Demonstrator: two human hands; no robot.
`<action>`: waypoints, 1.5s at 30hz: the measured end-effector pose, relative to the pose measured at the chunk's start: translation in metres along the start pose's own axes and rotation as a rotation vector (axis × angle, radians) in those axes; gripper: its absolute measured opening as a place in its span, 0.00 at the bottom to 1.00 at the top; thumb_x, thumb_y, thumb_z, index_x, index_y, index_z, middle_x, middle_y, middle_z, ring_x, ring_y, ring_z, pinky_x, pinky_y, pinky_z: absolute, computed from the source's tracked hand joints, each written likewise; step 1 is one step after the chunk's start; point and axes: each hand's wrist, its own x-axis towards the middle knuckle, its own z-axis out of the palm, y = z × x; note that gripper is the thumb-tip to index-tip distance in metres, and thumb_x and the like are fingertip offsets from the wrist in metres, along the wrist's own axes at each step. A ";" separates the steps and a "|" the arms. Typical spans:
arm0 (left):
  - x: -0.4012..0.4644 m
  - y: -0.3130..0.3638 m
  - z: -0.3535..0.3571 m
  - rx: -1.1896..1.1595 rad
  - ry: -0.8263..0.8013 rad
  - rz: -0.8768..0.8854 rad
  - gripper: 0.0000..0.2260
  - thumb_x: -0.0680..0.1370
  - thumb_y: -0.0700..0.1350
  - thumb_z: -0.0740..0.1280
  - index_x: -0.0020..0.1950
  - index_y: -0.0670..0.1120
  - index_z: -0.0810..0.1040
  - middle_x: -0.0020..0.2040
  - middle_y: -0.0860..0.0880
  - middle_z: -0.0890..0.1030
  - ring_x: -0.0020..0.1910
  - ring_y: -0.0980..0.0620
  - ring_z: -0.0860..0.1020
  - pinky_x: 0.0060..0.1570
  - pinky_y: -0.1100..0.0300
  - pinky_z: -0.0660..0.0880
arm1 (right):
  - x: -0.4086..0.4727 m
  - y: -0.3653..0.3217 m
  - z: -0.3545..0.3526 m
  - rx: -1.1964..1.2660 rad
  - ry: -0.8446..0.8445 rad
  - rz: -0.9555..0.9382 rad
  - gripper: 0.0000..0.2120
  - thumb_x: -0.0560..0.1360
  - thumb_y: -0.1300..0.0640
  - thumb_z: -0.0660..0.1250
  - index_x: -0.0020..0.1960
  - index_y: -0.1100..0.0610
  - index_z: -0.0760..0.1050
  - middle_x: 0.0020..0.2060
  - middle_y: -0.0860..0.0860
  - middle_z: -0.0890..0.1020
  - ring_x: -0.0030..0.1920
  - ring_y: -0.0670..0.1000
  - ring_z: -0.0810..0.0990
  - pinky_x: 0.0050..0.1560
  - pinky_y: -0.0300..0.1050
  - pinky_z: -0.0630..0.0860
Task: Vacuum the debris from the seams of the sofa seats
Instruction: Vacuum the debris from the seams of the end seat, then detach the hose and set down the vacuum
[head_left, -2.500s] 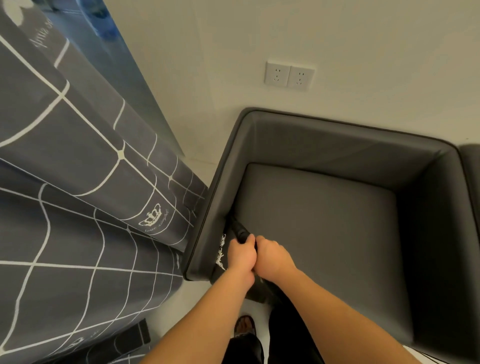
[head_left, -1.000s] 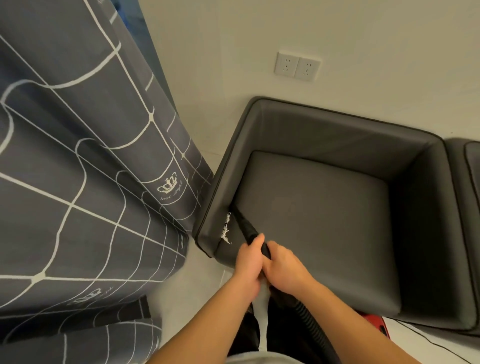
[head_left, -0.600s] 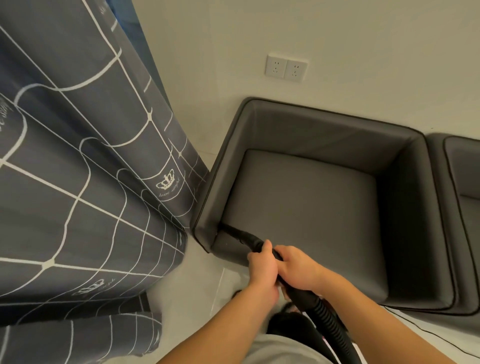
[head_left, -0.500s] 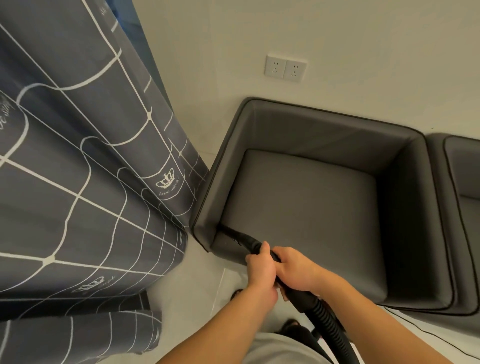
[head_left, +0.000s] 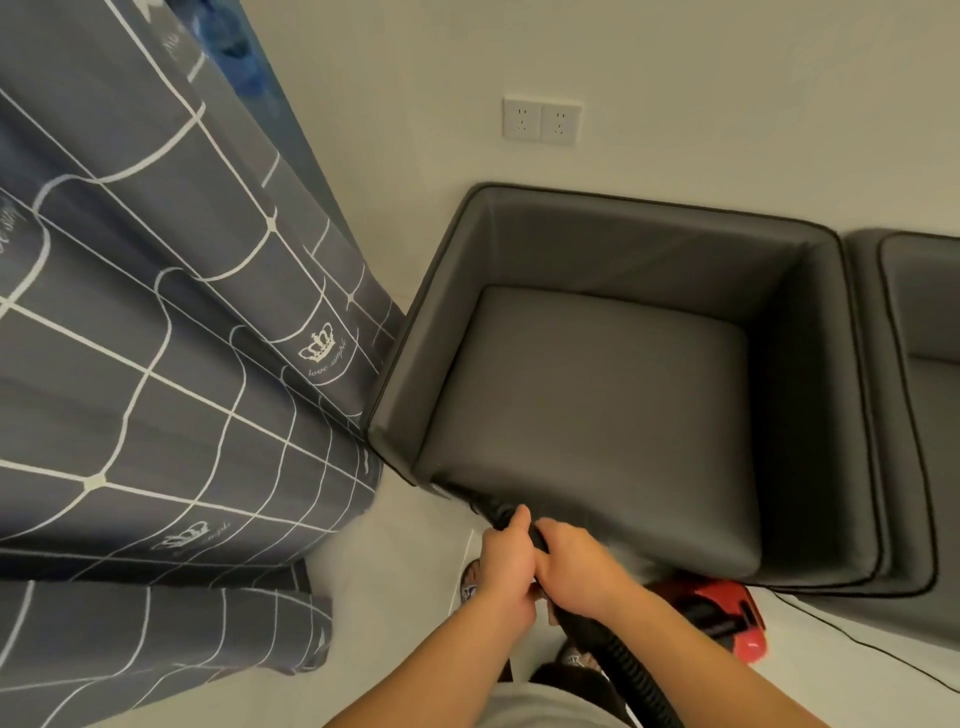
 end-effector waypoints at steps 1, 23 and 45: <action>-0.008 -0.003 0.006 0.003 -0.003 0.014 0.17 0.83 0.52 0.64 0.65 0.42 0.75 0.54 0.39 0.83 0.52 0.40 0.83 0.43 0.49 0.82 | -0.007 0.007 -0.001 0.001 0.021 -0.003 0.08 0.82 0.52 0.60 0.44 0.50 0.70 0.38 0.47 0.80 0.34 0.46 0.78 0.33 0.37 0.72; -0.111 -0.031 -0.010 0.331 -0.588 0.544 0.20 0.80 0.43 0.64 0.71 0.58 0.74 0.65 0.54 0.82 0.63 0.54 0.80 0.65 0.48 0.78 | -0.106 -0.012 -0.030 0.744 0.785 0.078 0.17 0.79 0.47 0.68 0.40 0.58 0.69 0.35 0.53 0.76 0.36 0.51 0.76 0.39 0.49 0.72; -0.184 -0.292 0.166 1.205 -0.933 0.631 0.38 0.68 0.46 0.76 0.74 0.63 0.65 0.60 0.51 0.80 0.56 0.52 0.81 0.61 0.49 0.79 | -0.346 0.272 -0.002 1.658 1.143 0.243 0.08 0.77 0.62 0.68 0.55 0.62 0.73 0.39 0.58 0.81 0.39 0.56 0.83 0.43 0.51 0.80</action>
